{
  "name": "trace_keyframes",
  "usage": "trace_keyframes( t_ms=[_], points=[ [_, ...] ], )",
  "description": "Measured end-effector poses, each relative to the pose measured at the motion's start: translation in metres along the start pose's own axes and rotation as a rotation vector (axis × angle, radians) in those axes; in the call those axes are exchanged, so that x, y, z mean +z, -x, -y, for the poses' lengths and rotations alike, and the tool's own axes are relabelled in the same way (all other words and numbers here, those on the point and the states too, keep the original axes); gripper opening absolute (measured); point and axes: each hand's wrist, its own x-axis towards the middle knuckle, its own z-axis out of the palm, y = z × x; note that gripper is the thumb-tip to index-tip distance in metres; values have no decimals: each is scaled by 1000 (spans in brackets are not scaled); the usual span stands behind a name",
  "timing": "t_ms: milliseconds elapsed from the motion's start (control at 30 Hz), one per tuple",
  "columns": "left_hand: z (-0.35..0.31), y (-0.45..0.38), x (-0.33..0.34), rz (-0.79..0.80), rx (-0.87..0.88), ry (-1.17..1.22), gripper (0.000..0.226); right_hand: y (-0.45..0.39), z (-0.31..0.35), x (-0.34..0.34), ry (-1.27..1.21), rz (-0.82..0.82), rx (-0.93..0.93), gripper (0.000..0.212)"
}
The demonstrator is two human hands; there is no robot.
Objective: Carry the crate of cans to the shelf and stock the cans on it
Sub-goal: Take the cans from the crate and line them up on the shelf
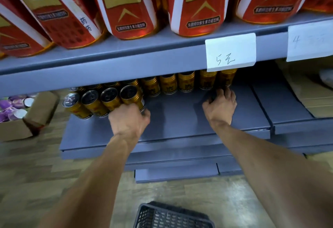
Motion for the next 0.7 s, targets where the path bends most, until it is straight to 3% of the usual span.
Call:
trace_keyframes(
  t_ms=[67, 100, 233, 367, 467, 700],
  points=[
    [12, -6, 1, -277, 139, 55, 32, 2, -3, 1, 10, 10, -8, 54],
    [20, -13, 3, -316, 194, 43, 37, 4, -3, 2, 13, 9, -10, 53],
    [39, -39, 7, 38, 201, -89, 74, 6, -4, 6, 25, -15, -21, 55],
    [40, -44, 13, -71, 226, -93, 65, 6, -4, 9, 17, -25, -23, 51],
    [34, -42, 12, -29, 164, -53, 66, 3, -7, 10, 4, -17, -20, 46],
    [30, -47, 17, -28, 197, -16, 68, 1, -14, 8, -6, -23, -47, 42]
  ],
)
